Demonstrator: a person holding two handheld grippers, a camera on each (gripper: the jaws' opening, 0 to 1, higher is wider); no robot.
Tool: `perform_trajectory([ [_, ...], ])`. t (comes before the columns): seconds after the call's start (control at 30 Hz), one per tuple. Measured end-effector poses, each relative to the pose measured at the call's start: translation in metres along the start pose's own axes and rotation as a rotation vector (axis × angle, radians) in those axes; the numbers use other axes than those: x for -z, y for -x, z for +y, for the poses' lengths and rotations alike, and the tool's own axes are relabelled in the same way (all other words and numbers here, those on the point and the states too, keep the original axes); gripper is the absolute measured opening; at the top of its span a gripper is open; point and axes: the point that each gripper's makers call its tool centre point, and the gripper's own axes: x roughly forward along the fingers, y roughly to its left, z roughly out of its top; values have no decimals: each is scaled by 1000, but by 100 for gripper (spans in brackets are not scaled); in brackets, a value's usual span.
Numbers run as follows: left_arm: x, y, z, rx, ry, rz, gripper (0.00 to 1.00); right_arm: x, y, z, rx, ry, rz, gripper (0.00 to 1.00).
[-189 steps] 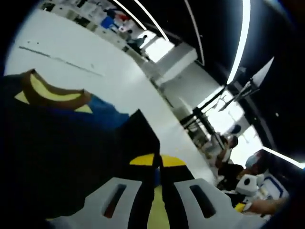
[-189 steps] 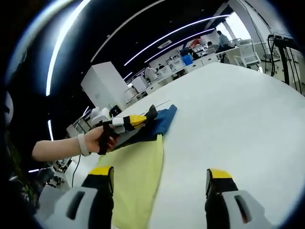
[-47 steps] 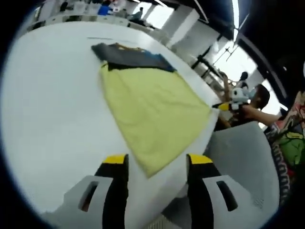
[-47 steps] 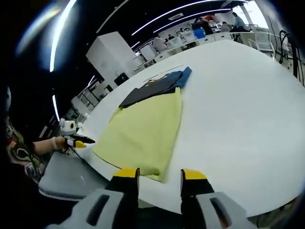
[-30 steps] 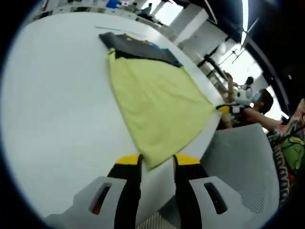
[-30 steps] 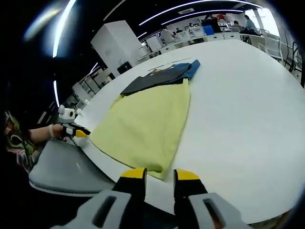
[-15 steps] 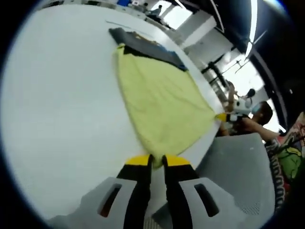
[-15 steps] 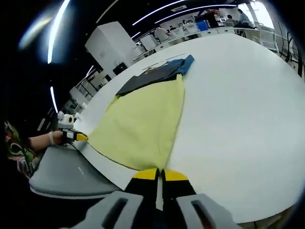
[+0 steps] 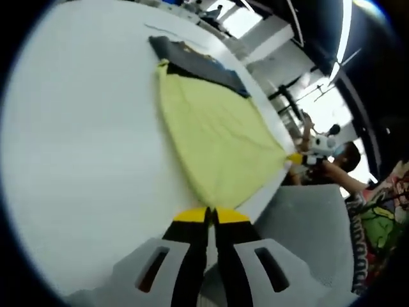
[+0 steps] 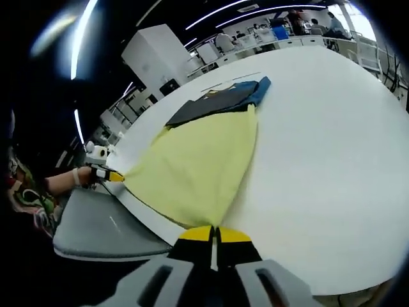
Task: Fold the garment on the visible template until the final outline fits inside the template.
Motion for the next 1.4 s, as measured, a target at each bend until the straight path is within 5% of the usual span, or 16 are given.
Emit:
perform_trajectory([
  [0.4,39,3,-14,62,-24,169,0,29,15,5,-21,-45,60,0],
  [0.7,54,3,-15,75,3,229,0,40,20,9,-26,-77,73,0],
  [1.13,34,26,-29,105,45,126,0,9,37,26,-73,-114,30,0],
  [1.4,38,36,-43,121,21,131,0,8,50,42,-103,-106,39,0],
])
